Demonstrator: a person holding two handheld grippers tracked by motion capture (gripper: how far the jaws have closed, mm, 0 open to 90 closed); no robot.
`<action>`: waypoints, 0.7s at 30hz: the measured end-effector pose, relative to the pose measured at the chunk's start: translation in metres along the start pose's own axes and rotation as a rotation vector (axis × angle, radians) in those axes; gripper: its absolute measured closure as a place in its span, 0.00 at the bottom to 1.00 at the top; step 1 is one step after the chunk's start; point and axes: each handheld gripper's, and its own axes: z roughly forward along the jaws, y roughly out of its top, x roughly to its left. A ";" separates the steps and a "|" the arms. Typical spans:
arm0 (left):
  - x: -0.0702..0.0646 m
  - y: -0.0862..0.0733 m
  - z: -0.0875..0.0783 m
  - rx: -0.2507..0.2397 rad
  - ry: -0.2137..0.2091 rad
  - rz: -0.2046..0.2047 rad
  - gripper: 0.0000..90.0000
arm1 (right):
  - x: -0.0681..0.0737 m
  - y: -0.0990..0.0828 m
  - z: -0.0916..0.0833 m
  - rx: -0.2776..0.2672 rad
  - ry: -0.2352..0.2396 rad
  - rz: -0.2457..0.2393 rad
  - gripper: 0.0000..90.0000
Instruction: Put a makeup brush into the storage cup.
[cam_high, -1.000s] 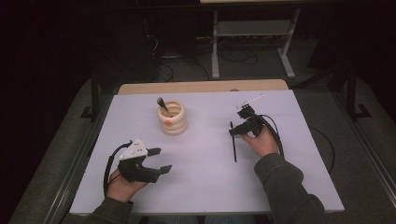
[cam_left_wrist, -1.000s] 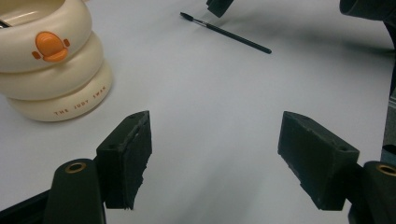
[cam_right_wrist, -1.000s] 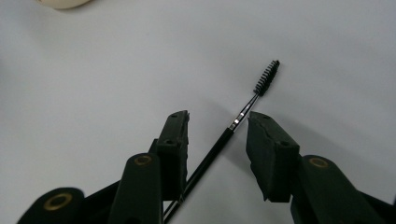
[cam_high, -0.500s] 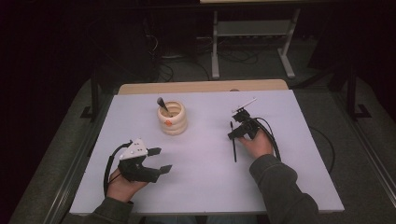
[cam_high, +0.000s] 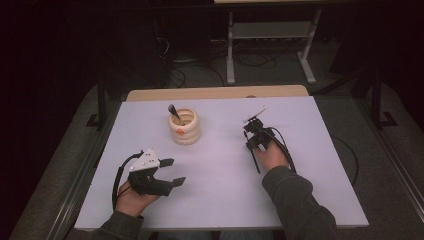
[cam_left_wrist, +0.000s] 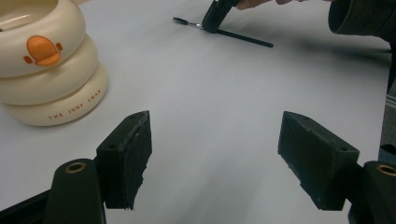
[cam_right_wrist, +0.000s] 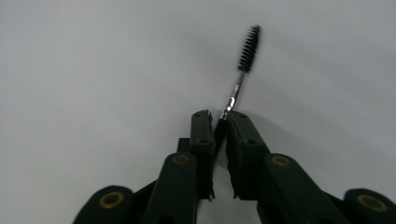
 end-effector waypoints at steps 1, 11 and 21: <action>0.000 0.000 0.000 0.000 0.000 0.001 0.28 | 0.001 0.000 0.000 0.001 -0.002 -0.002 0.91; 0.001 -0.001 0.000 0.000 -0.003 -0.005 0.28 | -0.005 -0.001 -0.002 -0.001 0.037 -0.005 0.95; -0.001 0.001 0.001 -0.005 -0.013 0.004 0.29 | -0.005 -0.008 -0.029 -0.116 0.111 -0.033 0.95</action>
